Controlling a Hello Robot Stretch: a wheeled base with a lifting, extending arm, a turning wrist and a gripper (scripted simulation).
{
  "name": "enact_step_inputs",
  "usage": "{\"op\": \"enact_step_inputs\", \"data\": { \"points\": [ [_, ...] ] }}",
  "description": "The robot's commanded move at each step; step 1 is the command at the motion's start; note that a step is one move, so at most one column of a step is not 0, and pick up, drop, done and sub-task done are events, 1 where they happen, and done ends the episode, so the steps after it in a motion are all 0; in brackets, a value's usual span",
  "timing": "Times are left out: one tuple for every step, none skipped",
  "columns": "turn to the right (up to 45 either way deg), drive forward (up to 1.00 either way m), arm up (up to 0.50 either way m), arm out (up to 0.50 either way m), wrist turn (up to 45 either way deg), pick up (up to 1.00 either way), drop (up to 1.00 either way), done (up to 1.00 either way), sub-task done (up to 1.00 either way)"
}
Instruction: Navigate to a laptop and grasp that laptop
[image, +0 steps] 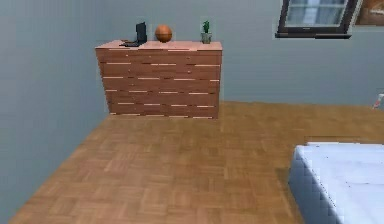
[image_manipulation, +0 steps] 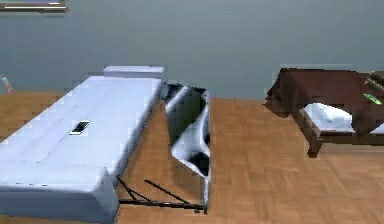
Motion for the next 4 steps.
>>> {"op": "enact_step_inputs", "data": {
  "points": [
    [0.0,1.0,0.0,0.0,0.0,0.0,0.0,0.0,0.0],
    [-3.0,0.0,0.0,0.0,0.0,0.0,0.0,0.0,0.0],
    [0.0,1.0,0.0,0.0,0.0,0.0,0.0,0.0,0.0],
    [-45.0,0.0,0.0,0.0,0.0,0.0,0.0,0.0,0.0]
  ]
}}
